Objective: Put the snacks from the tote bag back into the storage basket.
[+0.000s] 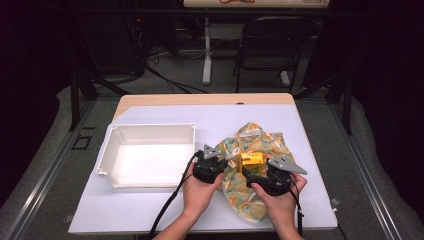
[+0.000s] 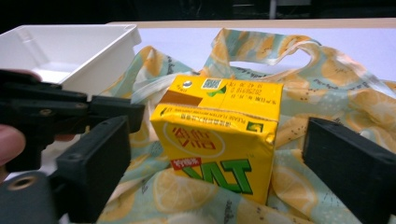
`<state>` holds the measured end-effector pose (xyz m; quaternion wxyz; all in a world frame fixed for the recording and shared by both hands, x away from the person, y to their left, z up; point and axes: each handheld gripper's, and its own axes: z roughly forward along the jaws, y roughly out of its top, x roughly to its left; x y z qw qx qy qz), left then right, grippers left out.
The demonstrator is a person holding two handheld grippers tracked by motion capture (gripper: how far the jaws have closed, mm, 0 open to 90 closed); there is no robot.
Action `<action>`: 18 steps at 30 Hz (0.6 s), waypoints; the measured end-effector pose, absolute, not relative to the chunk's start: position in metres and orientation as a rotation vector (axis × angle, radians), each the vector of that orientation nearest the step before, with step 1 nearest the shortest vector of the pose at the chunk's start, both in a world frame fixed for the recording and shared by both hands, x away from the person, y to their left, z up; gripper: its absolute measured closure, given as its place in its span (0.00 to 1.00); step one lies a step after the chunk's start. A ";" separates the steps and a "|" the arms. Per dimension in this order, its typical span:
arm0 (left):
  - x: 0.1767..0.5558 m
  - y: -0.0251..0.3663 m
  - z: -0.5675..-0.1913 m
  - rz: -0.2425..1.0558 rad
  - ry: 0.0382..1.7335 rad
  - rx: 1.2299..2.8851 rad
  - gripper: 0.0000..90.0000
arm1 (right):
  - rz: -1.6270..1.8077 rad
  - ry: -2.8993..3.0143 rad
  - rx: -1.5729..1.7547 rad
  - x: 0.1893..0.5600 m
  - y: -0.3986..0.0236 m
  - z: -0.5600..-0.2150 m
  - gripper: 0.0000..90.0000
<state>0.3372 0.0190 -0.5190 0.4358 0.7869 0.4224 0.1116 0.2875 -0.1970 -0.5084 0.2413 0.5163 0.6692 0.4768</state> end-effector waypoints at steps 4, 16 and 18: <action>0.337 0.022 -0.519 0.276 1.049 1.969 1.00 | 1.287 1.795 1.441 0.291 -0.190 -0.510 0.04; 0.334 0.023 -0.521 0.265 1.041 1.967 1.00 | 1.185 1.730 1.499 0.302 -0.177 -0.523 0.07; 0.333 0.023 -0.521 0.263 1.039 1.965 1.00 | 1.176 1.725 1.494 0.302 -0.176 -0.523 0.08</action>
